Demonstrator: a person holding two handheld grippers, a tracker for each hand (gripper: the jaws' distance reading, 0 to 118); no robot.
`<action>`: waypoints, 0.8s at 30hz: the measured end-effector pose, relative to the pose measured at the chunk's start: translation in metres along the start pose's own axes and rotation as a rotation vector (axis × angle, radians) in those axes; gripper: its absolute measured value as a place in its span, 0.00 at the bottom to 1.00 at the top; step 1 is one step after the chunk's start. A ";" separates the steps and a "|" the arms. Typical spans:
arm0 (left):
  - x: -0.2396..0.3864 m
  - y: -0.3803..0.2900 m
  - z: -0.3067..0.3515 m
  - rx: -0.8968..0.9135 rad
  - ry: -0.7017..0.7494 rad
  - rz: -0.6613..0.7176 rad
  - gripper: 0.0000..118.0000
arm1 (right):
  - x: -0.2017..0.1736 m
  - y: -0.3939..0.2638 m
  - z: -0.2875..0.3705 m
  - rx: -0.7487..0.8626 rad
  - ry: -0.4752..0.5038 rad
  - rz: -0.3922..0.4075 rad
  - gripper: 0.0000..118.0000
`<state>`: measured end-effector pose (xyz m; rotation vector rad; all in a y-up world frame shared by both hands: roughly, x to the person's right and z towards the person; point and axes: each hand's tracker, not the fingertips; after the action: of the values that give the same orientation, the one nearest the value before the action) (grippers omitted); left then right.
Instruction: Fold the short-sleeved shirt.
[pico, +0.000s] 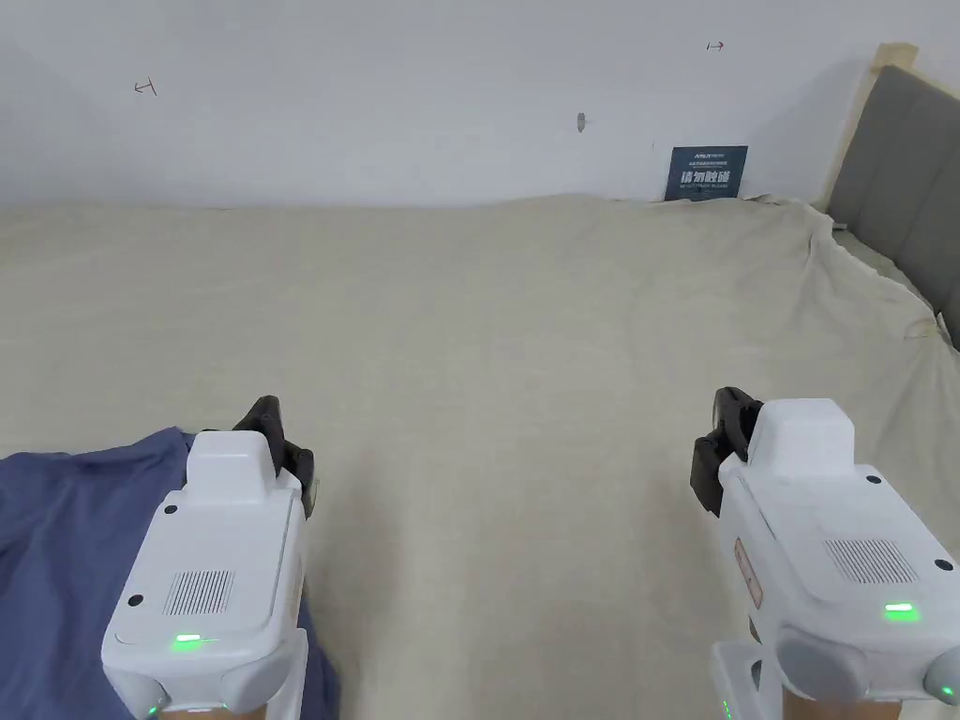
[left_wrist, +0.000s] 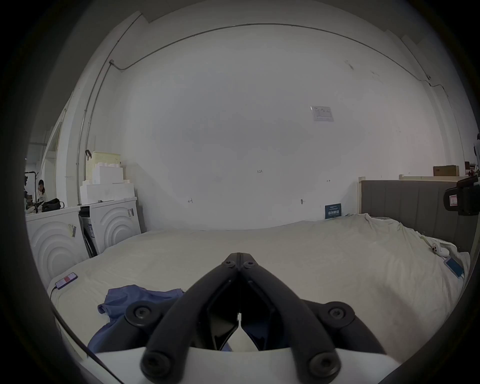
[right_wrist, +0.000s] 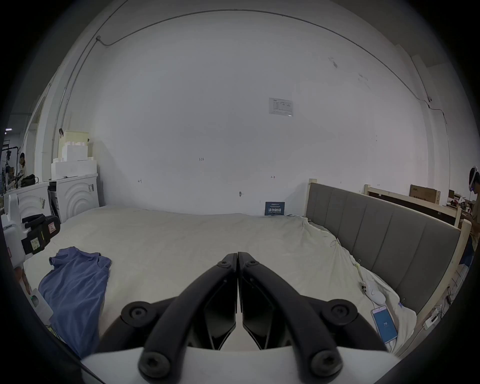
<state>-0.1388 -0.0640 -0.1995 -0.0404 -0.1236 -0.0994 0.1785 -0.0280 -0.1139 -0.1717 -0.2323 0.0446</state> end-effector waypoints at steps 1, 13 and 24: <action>-0.001 0.000 0.000 -0.001 -0.002 0.004 0.00 | -0.001 0.000 0.001 0.000 0.000 0.002 0.00; -0.004 0.004 0.001 0.006 0.000 0.018 0.00 | 0.000 0.001 0.002 -0.003 -0.003 0.003 0.00; -0.007 0.003 0.001 0.005 0.003 0.029 0.00 | -0.001 0.002 0.002 -0.005 -0.001 0.006 0.00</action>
<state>-0.1450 -0.0602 -0.1998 -0.0373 -0.1198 -0.0705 0.1774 -0.0255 -0.1128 -0.1774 -0.2326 0.0501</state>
